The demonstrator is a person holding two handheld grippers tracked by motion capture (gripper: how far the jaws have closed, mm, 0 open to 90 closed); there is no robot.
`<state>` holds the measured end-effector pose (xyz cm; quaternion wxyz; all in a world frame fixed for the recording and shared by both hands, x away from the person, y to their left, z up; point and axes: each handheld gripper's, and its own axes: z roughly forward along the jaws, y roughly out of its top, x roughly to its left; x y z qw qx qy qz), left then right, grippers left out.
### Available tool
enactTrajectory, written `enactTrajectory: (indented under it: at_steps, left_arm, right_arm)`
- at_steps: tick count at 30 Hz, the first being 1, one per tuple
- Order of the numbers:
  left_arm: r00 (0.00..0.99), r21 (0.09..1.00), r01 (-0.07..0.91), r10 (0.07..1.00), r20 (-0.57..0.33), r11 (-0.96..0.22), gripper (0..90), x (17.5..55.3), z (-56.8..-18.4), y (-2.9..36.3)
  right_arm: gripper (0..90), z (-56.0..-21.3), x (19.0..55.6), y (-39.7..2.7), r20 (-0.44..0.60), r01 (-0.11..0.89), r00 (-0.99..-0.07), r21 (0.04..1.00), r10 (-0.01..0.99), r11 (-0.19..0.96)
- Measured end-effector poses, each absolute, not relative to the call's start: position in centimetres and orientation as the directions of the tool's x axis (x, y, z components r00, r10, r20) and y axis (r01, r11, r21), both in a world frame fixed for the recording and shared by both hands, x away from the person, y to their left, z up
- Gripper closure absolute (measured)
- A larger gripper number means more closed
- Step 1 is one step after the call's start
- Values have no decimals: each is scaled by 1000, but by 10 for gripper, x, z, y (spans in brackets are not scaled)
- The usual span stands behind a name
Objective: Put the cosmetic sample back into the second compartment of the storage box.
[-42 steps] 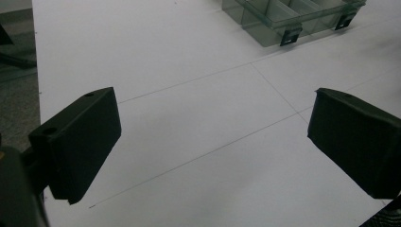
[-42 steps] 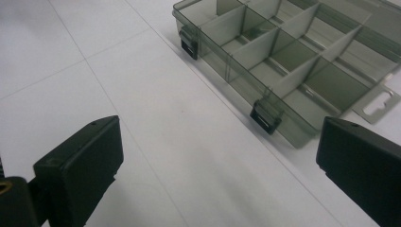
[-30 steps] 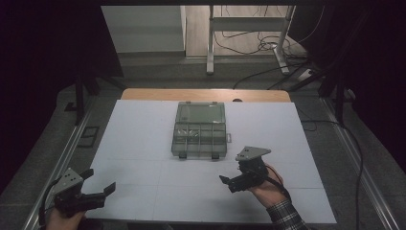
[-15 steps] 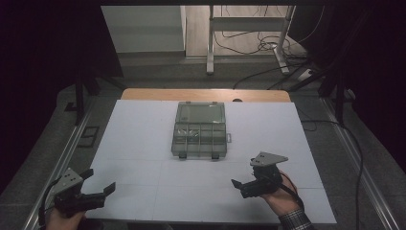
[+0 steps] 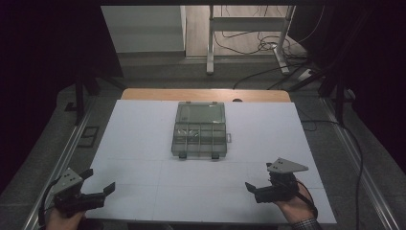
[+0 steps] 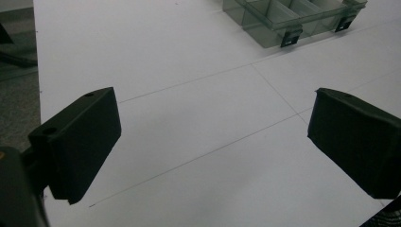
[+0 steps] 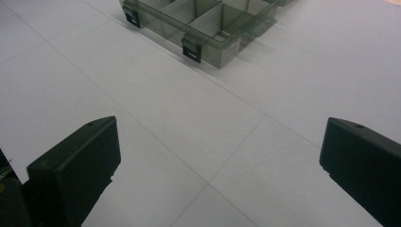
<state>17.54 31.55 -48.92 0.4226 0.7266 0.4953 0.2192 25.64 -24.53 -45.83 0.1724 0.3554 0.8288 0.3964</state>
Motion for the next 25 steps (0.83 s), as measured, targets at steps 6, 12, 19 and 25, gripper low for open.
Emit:
enactTrajectory:
  at_steps: [6,12,19,25]
  left_arm:
    - [413,831,535,905,-101,-151,38,175,-489,316]
    - [411,832,535,906,-103,-148,38,175,-489,315]
    - [411,832,534,907,-97,-153,38,175,-489,316]
    - [411,832,533,907,-97,-153,38,175,-489,315]
  right_arm:
    - [0,-460,249,-260,3,467,-662,784,750,409]
    - [0,-463,242,-275,8,482,-625,790,780,378]
    - [0,-465,230,-292,14,500,-572,798,820,336]
    - [0,-463,225,-300,31,496,-540,819,841,288]
